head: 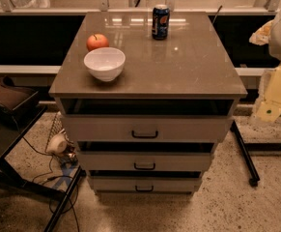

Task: Pick pepsi can

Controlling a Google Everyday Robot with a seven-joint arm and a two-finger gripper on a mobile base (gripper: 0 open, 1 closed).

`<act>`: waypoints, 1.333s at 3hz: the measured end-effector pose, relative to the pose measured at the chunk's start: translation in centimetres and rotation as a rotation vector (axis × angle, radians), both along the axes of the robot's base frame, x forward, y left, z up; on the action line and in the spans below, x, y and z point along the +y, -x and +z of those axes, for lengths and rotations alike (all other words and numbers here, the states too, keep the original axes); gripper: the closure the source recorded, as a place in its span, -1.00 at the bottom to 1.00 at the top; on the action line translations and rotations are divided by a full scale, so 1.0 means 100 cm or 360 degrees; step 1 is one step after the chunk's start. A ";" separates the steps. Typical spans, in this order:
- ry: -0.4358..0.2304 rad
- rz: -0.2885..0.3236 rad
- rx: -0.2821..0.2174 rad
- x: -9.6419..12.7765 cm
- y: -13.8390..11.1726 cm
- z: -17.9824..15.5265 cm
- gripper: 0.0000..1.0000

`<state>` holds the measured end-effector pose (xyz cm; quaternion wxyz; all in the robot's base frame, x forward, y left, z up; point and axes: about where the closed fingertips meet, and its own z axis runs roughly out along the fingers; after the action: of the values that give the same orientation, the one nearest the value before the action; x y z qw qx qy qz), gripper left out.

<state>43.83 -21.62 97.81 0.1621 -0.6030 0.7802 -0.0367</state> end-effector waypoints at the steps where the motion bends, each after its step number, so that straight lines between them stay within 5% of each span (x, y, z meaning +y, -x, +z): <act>1: 0.0000 0.0000 0.0000 0.000 0.000 0.000 -1.00; 2: -0.0032 -0.0049 -0.0101 -0.004 -0.013 0.005 -1.00; 4: -0.0397 -0.0262 -0.0496 -0.034 -0.083 0.007 -1.00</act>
Offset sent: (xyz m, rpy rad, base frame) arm 0.0731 -0.0283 0.0303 0.1196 -0.3619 -0.1849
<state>52.10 -25.04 98.55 0.3505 -0.4997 0.7908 -0.0459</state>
